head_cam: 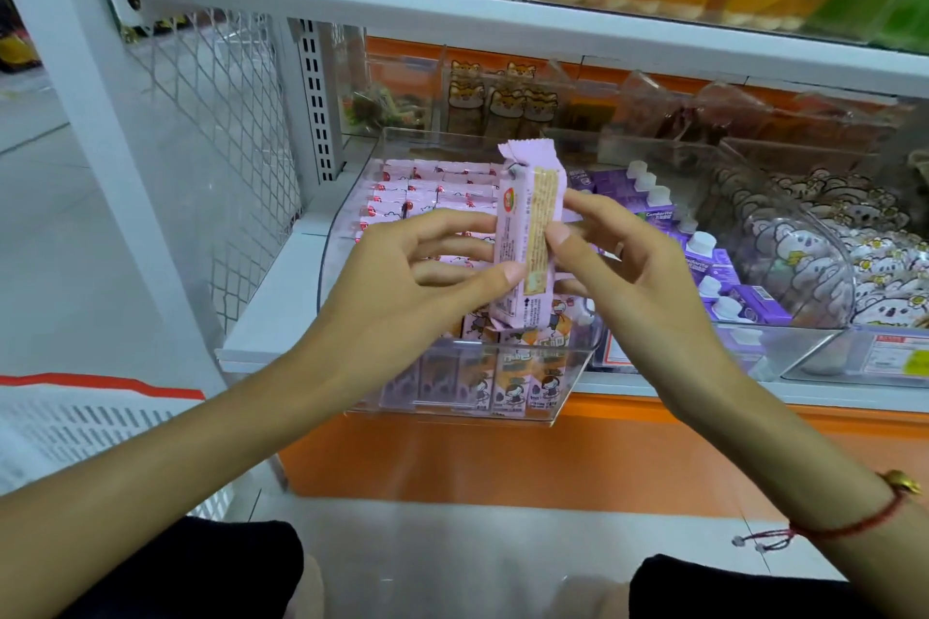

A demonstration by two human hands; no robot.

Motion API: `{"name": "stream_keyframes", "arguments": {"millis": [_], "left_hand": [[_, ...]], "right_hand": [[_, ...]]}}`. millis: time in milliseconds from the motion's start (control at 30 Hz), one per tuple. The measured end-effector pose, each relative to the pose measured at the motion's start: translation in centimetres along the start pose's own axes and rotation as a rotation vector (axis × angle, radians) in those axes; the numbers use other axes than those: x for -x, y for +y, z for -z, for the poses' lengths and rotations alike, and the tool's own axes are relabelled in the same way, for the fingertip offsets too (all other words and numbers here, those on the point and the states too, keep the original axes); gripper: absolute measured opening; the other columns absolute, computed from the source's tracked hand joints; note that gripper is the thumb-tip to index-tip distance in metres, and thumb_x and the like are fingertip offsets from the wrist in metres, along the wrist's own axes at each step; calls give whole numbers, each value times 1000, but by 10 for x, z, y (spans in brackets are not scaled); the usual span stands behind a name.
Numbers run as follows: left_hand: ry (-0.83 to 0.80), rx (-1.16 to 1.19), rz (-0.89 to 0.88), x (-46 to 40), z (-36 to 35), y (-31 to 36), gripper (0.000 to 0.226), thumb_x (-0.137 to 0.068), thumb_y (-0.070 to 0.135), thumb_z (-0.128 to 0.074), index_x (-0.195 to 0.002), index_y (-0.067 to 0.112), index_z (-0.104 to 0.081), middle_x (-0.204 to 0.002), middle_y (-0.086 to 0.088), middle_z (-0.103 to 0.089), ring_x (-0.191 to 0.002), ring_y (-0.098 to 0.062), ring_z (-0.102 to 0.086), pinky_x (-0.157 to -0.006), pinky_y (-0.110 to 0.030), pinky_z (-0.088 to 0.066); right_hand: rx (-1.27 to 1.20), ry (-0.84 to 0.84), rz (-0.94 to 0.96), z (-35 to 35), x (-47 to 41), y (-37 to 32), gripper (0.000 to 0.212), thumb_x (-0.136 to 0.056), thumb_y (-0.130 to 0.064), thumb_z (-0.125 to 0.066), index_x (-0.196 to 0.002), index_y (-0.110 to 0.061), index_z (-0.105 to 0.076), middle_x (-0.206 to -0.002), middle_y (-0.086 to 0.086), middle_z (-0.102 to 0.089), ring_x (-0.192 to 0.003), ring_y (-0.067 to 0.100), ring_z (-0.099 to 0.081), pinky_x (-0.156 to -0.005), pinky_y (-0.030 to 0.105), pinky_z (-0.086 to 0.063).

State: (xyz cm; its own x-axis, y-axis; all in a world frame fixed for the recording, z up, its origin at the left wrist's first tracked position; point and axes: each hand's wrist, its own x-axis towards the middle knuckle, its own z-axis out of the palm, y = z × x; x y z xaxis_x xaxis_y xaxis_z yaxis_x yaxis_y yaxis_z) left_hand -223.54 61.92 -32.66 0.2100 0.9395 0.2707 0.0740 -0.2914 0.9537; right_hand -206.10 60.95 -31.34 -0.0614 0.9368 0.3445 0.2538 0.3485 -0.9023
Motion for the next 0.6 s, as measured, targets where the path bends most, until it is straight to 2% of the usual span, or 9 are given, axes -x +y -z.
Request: {"name": "stream_keyframes", "arguments": {"millis": [100, 200, 267, 367, 433, 500, 533, 600], "left_hand": [[51, -35, -50, -2, 1, -3, 40, -68, 34, -77, -107, 32, -67, -97, 10, -73, -84, -6, -71, -74, -16, -54], [132, -155, -148, -2, 1, -4, 36, -71, 35, -80, -105, 39, -68, -94, 14, -70, -81, -7, -67, -75, -22, -56], [158, -234, -201, 0, 1, -4, 34, -71, 36, -82, -101, 41, -68, -90, 17, -67, -79, -7, -64, -73, -23, -55], [120, -257, -215, 1, -2, 0, 28, -75, 41, -77, -101, 38, -66, -93, 18, -66, -86, -5, -62, -76, -20, -52], [72, -208, -133, -1, -3, 4, 24, -84, 52, -62, -104, 40, -63, -99, 23, -65, -94, 1, -61, -79, -19, -51], [14, -164, 18, -3, 0, 8, 22, -90, 57, -48, -101, 44, -61, -95, 33, -65, -89, 12, -60, -74, -8, -46], [-25, -136, 97, -3, 1, 10, 22, -90, 55, -45, -98, 44, -62, -91, 36, -65, -83, 11, -63, -70, -7, -47], [-95, -4, 246, -4, 4, 13, 25, -87, 50, -51, -93, 33, -69, -84, 23, -72, -77, -1, -70, -68, -16, -55]], "right_hand": [[-19, -23, 10, -1, 0, -1, 25, -93, -19, -56, -116, -28, -59, -90, -9, -71, -86, 34, -63, -76, 57, -47], [0, -9, 24, -1, 0, -3, 24, -86, -31, -62, -109, -25, -62, -95, -6, -70, -85, 11, -68, -81, 42, -55], [22, 17, 42, -1, -1, -4, 37, -77, -42, -64, -102, -16, -65, -92, 0, -69, -80, 6, -67, -75, 35, -58], [-57, 25, 37, 1, -2, -4, 43, -74, -40, -65, -97, -4, -65, -83, 5, -68, -71, 8, -68, -67, 30, -59], [-150, -8, 1, 5, -4, -3, 41, -75, -37, -63, -103, -6, -65, -84, -1, -72, -75, 9, -69, -72, 25, -58], [-266, -22, -28, 8, -7, -1, 44, -78, -32, -63, -114, -7, -60, -93, 1, -74, -81, 12, -70, -76, 24, -57], [-324, -20, -39, 9, -8, -1, 46, -79, -29, -63, -119, -6, -55, -97, 2, -74, -84, 14, -69, -77, 23, -56], [-394, -9, -68, 9, -9, -1, 47, -83, -25, -61, -124, -6, -49, -101, 3, -74, -87, 15, -69, -76, 22, -55]]}}
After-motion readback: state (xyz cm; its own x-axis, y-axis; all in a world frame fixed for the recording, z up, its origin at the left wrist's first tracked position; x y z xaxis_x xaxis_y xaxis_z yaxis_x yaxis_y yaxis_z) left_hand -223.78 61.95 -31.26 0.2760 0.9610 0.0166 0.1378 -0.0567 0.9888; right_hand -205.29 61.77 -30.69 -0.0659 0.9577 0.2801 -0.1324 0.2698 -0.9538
